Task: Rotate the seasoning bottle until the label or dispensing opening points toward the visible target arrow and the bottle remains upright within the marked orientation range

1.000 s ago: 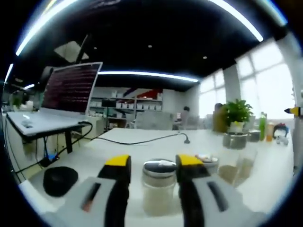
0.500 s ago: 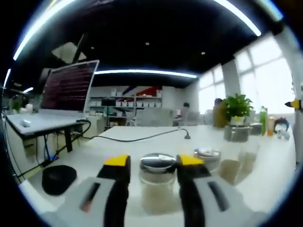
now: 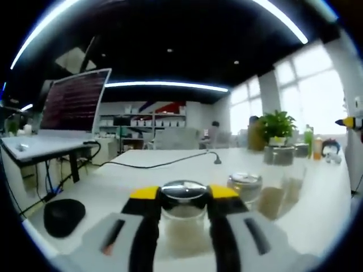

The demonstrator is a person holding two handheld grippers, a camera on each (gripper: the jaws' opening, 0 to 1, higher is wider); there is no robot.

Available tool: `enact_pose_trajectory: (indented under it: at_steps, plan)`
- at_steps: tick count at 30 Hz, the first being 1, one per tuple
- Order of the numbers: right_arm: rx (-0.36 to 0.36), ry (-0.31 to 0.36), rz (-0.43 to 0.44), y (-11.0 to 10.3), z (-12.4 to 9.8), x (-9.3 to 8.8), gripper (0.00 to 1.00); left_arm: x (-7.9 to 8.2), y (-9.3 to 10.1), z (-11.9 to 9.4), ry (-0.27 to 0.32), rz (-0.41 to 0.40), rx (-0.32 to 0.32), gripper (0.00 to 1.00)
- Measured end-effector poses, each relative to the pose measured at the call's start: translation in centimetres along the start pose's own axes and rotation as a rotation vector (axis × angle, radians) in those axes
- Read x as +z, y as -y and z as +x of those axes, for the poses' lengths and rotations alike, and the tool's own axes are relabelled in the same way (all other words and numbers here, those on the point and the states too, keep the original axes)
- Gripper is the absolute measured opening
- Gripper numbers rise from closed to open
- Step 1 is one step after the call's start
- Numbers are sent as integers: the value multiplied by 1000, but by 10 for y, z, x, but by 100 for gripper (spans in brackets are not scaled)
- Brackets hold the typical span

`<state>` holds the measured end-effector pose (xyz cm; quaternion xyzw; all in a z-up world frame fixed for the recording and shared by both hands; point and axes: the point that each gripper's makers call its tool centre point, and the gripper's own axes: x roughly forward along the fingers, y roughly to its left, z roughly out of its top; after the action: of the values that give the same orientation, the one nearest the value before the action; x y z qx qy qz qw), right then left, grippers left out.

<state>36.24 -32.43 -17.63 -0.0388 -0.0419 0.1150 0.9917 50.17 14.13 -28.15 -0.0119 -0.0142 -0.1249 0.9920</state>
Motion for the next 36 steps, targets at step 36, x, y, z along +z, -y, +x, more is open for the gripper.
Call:
enact_pose_trajectory:
  at_steps: [36]
  plan:
    - [18,29,0,-4,-1,5,98,-2,1,-7,-6,5,-303,33]
